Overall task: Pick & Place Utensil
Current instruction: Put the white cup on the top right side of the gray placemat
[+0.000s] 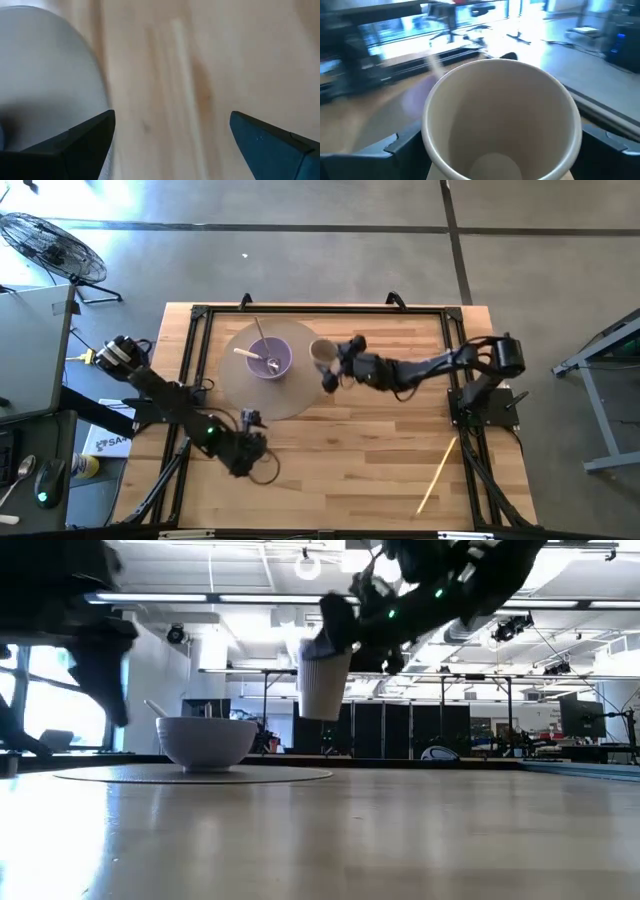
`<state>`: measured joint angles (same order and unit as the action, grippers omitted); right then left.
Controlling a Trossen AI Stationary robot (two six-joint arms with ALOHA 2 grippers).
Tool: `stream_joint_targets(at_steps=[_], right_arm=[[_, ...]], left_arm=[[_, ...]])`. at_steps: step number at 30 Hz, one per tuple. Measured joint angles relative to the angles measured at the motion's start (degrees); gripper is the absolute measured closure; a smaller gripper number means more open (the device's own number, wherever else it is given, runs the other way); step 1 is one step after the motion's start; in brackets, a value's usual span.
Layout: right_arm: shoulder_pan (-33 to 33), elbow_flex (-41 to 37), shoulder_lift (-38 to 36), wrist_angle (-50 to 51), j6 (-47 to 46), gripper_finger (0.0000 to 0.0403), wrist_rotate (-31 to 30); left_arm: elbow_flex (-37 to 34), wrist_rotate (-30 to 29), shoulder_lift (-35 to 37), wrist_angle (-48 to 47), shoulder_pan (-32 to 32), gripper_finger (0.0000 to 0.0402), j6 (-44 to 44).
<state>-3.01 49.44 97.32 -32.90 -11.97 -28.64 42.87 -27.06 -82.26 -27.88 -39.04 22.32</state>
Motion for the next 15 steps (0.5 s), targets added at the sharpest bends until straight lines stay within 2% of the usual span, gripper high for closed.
stream_joint_targets(at_steps=[5, 9, 15], right_arm=[[-8.19, 0.16, 3.19, -4.46, 0.04, 0.0049, 4.51], [-13.07, 0.30, 7.37, -10.02, 0.00, 0.0049, 9.99], [-15.56, 8.54, 14.87, -9.38, 2.82, 0.0049, 11.10]], left_arm=[[0.00, 1.83, 0.20, 0.26, -4.18, 0.0015, 0.49], [0.00, 2.08, 0.20, 0.41, -4.53, 0.0015, 0.23], [0.00, 2.02, 0.15, 0.91, -4.49, 0.0015, -1.02]])
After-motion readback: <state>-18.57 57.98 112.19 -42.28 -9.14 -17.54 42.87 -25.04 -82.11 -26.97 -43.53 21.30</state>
